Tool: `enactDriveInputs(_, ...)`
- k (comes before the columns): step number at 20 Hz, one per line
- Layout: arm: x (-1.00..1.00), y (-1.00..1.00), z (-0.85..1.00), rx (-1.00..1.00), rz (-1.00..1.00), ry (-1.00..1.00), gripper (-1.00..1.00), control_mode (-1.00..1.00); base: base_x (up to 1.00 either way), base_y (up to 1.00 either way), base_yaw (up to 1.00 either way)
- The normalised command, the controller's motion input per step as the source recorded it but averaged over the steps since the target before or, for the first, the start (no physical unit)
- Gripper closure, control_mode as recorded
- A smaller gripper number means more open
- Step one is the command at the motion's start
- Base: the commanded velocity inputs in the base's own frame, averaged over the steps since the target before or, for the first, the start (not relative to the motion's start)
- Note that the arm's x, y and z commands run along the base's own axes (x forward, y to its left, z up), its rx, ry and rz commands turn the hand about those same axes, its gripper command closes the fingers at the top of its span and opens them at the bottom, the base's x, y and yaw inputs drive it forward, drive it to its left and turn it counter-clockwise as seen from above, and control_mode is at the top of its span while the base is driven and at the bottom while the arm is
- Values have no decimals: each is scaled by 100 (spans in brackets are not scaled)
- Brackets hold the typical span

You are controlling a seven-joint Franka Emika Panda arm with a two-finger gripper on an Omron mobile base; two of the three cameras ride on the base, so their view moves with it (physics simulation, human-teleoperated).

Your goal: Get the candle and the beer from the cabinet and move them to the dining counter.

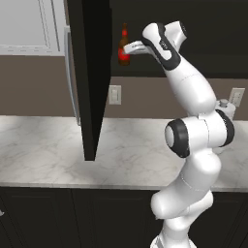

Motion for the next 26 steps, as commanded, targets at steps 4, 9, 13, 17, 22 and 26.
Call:
enactDriveInputs(4,15,4,0,0,0,0,-100,-100,0,0,0)
enactDriveInputs(9,10,1,0,0,0,0,-100,-100,0,0,0)
enactDriveInputs(13,2,3,0,0,0,0,-100,-100,0,0,0)
enactDriveInputs(17,0,10,0,0,1,0,-100,-100,0,0,0)
enactDriveInputs(22,2,10,0,0,0,0,-100,-100,0,0,0)
enactDriveInputs(26,5,5,-1,-1,0,0,-100,-100,0,0,0)
